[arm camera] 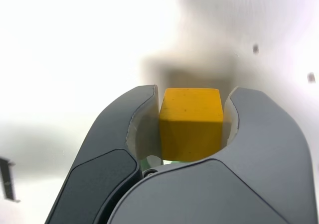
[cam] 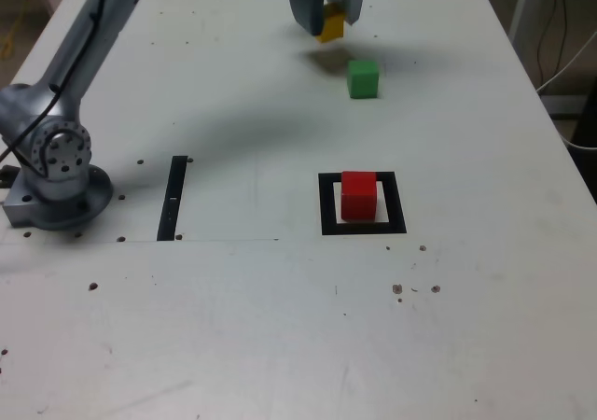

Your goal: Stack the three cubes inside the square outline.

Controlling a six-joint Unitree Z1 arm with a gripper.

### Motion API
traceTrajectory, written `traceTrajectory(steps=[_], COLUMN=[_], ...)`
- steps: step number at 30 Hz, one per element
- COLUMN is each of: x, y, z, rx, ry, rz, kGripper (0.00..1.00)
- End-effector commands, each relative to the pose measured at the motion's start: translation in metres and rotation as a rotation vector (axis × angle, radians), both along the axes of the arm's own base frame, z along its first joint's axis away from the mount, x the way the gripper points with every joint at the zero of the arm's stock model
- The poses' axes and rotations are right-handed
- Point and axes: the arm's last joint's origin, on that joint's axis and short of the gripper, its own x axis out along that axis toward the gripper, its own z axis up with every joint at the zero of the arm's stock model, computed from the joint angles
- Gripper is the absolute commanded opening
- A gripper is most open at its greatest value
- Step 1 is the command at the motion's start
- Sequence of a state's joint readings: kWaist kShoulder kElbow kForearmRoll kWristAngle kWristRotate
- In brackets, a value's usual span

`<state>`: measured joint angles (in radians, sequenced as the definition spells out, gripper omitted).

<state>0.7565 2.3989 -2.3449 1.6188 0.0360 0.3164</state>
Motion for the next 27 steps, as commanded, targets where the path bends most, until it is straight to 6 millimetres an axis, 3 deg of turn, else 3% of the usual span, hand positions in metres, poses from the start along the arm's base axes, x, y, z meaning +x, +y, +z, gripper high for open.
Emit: traceTrajectory(steps=[1,16,27], x=[-0.003,-0.012,-0.003], y=[-0.009,-0.091,-0.152], z=[0.008,0.047,0.056], rx=[-0.014,-0.056,-0.063], ry=[0.004,0.025,0.042], rz=[-0.018,-0.195,-0.315], kGripper=[0.31,0.31,0.31])
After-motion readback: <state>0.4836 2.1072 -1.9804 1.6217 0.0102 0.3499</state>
